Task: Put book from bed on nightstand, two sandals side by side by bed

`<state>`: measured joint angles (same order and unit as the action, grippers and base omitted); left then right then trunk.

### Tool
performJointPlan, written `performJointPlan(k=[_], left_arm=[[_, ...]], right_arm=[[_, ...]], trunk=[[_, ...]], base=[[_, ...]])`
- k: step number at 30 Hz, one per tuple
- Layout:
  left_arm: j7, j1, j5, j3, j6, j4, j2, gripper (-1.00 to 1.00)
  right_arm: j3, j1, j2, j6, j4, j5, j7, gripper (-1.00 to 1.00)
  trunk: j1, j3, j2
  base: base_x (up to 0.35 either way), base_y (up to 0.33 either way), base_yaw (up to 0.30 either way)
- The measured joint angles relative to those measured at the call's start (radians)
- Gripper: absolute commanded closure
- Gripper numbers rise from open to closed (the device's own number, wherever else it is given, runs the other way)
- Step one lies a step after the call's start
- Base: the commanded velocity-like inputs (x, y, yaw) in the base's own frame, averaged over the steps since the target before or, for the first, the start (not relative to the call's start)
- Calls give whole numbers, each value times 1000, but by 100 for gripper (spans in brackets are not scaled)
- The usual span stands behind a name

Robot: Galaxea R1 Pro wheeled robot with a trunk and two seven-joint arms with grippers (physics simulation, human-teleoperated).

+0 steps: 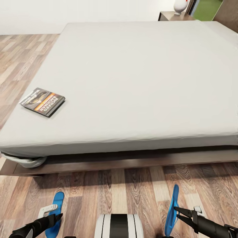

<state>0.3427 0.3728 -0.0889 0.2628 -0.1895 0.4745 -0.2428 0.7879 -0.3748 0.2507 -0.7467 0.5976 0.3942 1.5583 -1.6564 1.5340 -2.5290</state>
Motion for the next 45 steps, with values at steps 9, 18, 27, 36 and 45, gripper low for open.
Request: performJointPlan(k=[9, 18, 27, 36, 45], left_arm=[[8, 0, -1, 1, -4, 0, -5, -100], [160, 0, -88, 3, -6, -1, -112, -100], [420, -1, -96, 14, -4, -7, -146, -100], [454, -2, -96, 16, -3, -8, -145, -100], [455, -2, -95, 16, -4, -7, -145, -100]], right_arm=[[0, 0, 0, 0, 0, 0, -1, 100], [0, 0, 0, 0, 0, 0, -1, 100], [0, 0, 0, 0, 0, 0, -1, 100], [0, 0, 0, 0, 0, 2, -4, 100], [-3, 0, -3, 3, 37, 9, -97, 100]], trunk=[[4, -35, 2], [8, -70, 4], [8, -70, 4], [8, -70, 4], [8, -70, 4]], base=[[0, 0, 0], [0, 0, 0], [-19, 0, 0], [-184, 0, 0], [-5, 126, 0]])
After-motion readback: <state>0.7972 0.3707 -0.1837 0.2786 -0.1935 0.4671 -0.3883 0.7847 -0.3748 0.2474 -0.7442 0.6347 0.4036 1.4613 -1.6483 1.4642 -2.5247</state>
